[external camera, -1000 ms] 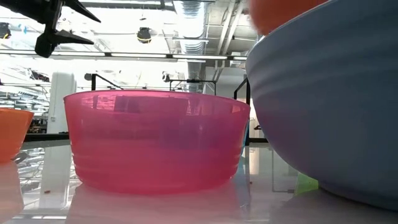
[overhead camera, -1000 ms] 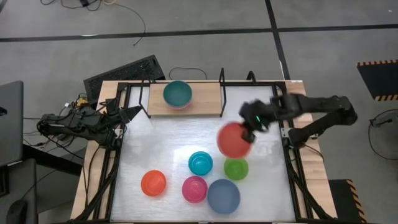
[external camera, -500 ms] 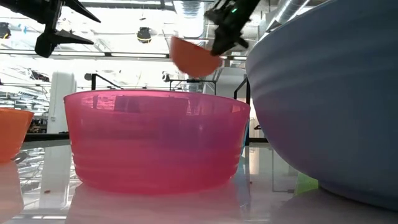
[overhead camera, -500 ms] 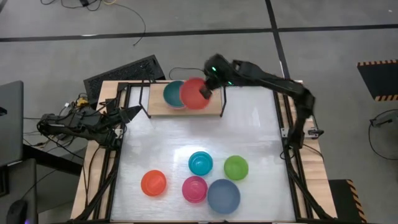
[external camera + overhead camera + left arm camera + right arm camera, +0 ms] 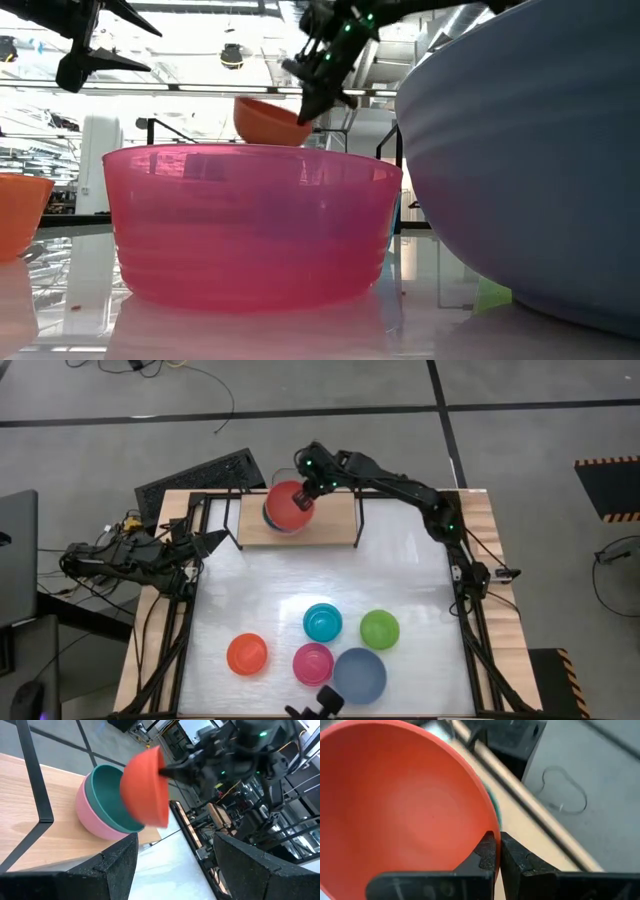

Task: Place and stack bowls onto a shelf
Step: Stack the orange bowl on top of the green bowl on the shelf

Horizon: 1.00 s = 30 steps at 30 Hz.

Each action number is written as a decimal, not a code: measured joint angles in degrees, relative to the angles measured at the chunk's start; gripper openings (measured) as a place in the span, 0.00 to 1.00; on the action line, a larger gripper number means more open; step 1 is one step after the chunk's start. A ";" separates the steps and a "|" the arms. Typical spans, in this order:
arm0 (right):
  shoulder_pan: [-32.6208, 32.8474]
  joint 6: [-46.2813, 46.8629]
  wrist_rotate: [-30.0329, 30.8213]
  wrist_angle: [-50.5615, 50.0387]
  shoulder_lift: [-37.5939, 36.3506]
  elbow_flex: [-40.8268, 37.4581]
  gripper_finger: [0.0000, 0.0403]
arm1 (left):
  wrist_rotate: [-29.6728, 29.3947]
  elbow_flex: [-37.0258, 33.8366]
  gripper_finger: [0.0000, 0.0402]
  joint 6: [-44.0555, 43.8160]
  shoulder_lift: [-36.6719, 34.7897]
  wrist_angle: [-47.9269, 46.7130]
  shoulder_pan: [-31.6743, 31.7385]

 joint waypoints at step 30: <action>-2.24 -1.51 -3.52 10.62 -3.35 0.16 0.44 | -0.01 0.00 0.61 -0.13 0.01 -0.16 0.02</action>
